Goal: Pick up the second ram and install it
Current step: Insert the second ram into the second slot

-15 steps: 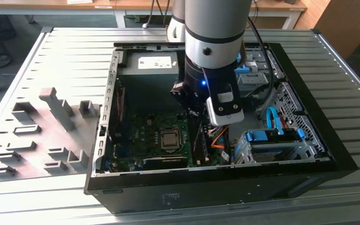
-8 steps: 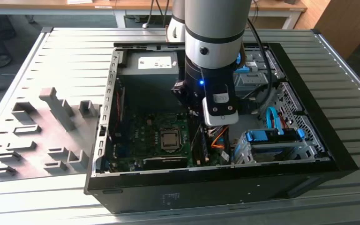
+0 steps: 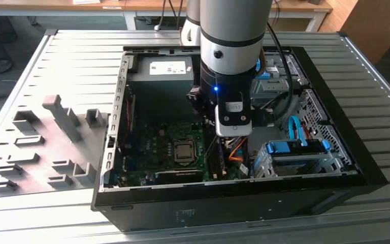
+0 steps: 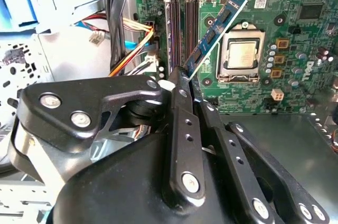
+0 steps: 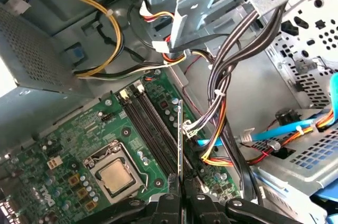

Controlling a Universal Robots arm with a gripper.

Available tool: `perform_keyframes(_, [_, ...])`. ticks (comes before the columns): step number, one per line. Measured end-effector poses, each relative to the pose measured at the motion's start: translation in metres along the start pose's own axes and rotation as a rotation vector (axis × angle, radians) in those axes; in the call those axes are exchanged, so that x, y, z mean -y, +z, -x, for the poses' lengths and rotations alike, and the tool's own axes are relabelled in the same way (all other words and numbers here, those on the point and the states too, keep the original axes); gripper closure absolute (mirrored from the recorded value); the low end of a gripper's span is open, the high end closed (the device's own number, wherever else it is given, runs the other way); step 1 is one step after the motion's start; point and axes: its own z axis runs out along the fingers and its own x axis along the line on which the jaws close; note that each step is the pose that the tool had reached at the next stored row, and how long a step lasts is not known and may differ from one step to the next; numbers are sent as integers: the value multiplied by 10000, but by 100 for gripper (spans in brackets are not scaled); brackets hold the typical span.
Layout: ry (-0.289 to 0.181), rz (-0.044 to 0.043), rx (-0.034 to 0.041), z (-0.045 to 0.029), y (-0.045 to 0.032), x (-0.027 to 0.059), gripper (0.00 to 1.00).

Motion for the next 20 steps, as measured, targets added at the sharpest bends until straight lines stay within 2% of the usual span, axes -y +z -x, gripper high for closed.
perform_keyframes(8, [-18, -4, 3, 1, 1, -1, 86])
perform_keyframes(20, [-2174, 115, -116, 1, 8, -1, 86])
